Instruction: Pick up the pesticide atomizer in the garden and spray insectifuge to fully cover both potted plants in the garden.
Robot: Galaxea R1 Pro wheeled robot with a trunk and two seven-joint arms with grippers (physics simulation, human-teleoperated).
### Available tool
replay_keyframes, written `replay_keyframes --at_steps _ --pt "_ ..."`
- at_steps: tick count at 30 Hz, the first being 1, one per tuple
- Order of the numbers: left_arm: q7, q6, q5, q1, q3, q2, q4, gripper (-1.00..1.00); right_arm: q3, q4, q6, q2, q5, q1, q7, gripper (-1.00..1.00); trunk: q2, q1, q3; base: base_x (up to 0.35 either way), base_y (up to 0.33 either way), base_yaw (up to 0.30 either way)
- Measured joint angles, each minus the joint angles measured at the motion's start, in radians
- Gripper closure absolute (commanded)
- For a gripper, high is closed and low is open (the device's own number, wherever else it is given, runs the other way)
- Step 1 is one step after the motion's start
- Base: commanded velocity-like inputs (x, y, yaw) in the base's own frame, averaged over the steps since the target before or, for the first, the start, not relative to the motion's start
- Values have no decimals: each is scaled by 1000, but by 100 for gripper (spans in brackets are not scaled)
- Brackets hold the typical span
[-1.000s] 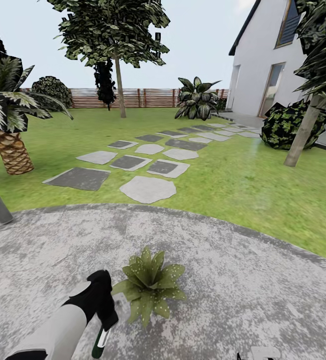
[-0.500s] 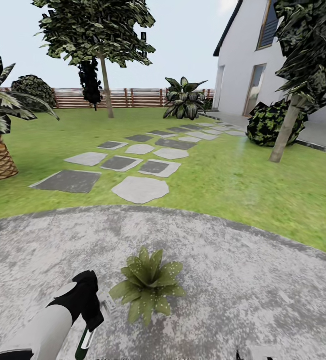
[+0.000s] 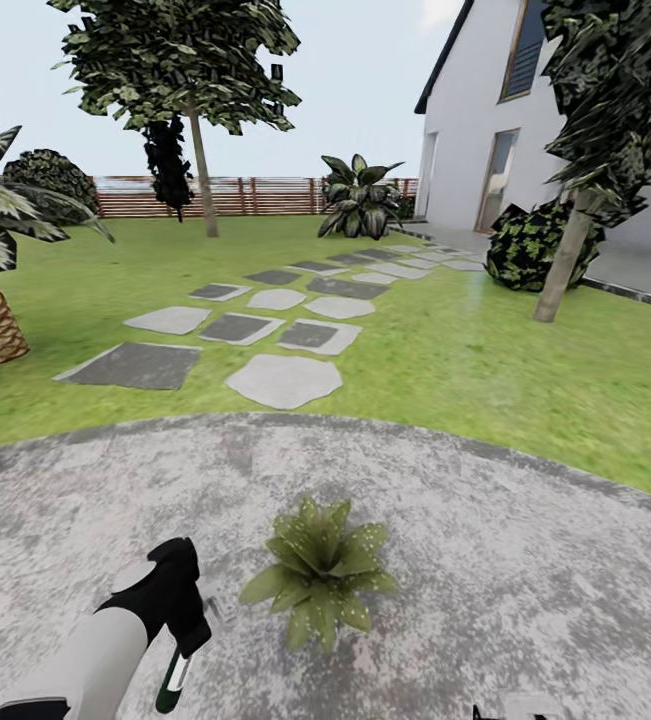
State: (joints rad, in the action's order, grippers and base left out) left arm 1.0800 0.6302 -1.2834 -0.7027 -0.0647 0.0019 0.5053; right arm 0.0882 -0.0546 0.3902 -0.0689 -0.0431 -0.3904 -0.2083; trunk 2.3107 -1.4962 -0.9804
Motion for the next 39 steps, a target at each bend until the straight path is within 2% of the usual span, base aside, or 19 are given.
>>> replay_keyframes --at_steps 9,15,17,20,22,24,29,39 --pt "9 1 -3 -14 9 -4 3 100 0 0 0 -2 0 0 0 -100 0 0 4 69 57 -209" --pt "68 -11 -12 -30 13 -3 3 100 0 3 0 -6 0 0 -1 -100 0 0 5 0 0 -13" --pt "85 -13 -14 -30 29 1 3 100 0 3 0 -6 0 0 -1 -100 0 0 5 0 0 0" --pt "136 -21 -17 -30 84 13 3 100 0 3 0 -6 0 0 -1 -100 0 0 5 0 0 0" --pt "144 -31 -17 -30 91 22 2 100 0 3 0 -6 0 0 -1 -100 0 0 5 0 0 0" --pt "149 -43 -16 -30 94 21 1 100 0 3 1 -6 0 0 -1 -100 0 0 5 0 0 0" --pt "156 -47 -15 -30 97 -1 0 100 -1 -1 1 -7 0 0 -1 -100 0 0 5 0 0 0" --pt "155 -41 -20 -22 98 -3 -2 100 -2 -3 0 -6 -1 0 0 -100 0 -1 8 -121 187 -187"
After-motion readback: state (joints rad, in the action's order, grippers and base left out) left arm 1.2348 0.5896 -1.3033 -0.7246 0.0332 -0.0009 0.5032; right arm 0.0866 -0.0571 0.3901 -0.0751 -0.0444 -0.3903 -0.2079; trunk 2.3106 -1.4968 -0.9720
